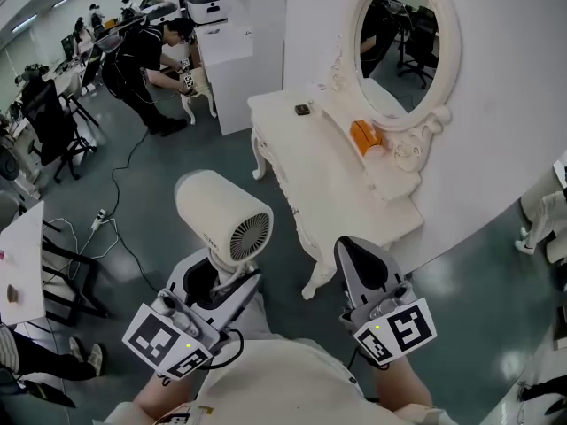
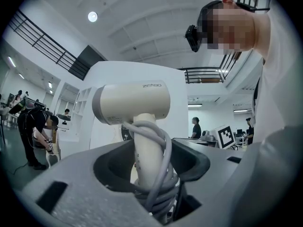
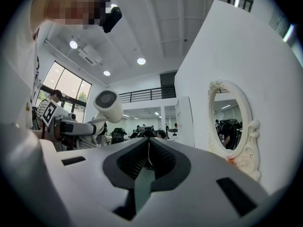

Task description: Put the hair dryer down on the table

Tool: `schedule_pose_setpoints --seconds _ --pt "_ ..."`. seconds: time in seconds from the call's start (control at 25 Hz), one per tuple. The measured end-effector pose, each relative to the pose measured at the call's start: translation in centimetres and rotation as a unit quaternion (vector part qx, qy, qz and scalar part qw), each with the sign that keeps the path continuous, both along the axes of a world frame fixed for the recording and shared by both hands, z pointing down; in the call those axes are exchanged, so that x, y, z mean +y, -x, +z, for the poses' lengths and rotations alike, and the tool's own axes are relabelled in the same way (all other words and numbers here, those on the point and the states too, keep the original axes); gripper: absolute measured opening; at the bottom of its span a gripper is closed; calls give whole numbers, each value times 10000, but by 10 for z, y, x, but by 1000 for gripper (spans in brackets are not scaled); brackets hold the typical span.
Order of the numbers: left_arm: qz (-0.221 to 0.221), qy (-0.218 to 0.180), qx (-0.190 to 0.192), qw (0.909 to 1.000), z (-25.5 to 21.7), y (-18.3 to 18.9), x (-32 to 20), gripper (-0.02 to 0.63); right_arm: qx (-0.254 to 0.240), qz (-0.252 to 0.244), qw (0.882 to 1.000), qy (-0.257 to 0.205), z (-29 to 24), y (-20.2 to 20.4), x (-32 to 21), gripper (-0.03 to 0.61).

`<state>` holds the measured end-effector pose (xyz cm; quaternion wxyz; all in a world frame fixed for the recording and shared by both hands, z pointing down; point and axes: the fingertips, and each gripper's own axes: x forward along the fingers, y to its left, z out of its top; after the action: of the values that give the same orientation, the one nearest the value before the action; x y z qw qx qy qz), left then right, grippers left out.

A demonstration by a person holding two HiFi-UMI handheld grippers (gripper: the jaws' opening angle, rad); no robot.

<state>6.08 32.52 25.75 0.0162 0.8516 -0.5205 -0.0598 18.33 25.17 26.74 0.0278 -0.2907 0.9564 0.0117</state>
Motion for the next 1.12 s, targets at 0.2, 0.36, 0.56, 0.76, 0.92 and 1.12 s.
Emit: schedule_pose_setpoints --seconds 0.2,0.36,0.56,0.76,0.92,1.12 --pt "75 -15 24 10000 3 12 -24 230 -52 139 9999 -19 -4 5 -28 21" --pt "149 32 57 9999 7 27 -52 230 -5 267 9996 86 4 15 -52 21" --pt "262 60 85 9996 12 50 -99 230 56 362 9992 180 12 36 -94 21" --pt "451 141 133 9988 15 74 -151 230 100 387 9985 382 23 70 -143 21" --pt "527 202 85 9984 19 101 -195 230 114 369 9983 434 26 102 -186 21" --pt "591 278 104 9978 21 140 -254 230 191 382 9977 520 28 140 -242 21"
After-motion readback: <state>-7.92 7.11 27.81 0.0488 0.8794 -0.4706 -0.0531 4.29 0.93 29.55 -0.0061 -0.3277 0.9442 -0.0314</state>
